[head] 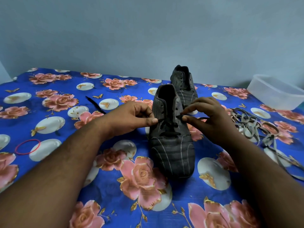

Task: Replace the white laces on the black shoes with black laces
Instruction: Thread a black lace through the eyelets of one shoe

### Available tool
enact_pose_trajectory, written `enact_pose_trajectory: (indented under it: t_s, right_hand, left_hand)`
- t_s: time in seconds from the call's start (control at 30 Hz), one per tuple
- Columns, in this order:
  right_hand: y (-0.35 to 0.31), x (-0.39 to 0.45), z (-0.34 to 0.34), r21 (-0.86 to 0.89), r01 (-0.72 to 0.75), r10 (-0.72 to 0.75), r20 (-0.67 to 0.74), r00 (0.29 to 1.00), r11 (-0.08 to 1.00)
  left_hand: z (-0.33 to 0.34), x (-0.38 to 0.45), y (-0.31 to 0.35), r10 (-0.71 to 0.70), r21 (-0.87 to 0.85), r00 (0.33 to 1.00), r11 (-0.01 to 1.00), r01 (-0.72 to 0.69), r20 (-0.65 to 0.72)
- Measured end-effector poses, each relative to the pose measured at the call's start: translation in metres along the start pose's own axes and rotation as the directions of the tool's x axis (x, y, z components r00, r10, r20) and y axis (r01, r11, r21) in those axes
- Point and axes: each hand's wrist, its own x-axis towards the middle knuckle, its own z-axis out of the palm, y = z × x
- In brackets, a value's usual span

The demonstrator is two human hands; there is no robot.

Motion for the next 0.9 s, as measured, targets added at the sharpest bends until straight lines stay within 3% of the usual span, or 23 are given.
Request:
enact_pose_trajectory:
  t_s: [0.5, 0.67, 0.9]
  right_hand:
    - [0.005, -0.001, -0.001, -0.098, -0.002, 0.005, 0.025, 1.000, 0.995]
    - [-0.007, -0.002, -0.002, -0.017, -0.112, 0.112, 0.036, 0.993, 0.994]
    - [-0.010, -0.002, -0.003, 0.053, -0.106, 0.104, 0.035, 0.994, 0.993]
  left_hand:
    - [-0.020, -0.012, 0.006, -0.045, 0.096, 0.997, 0.994, 0.051, -0.066]
    - [-0.015, -0.010, 0.005, -0.075, 0.031, 0.996, 0.997, 0.077, -0.058]
    - [0.003, -0.002, 0.002, -0.045, 0.056, 0.996, 0.997, 0.050, -0.074]
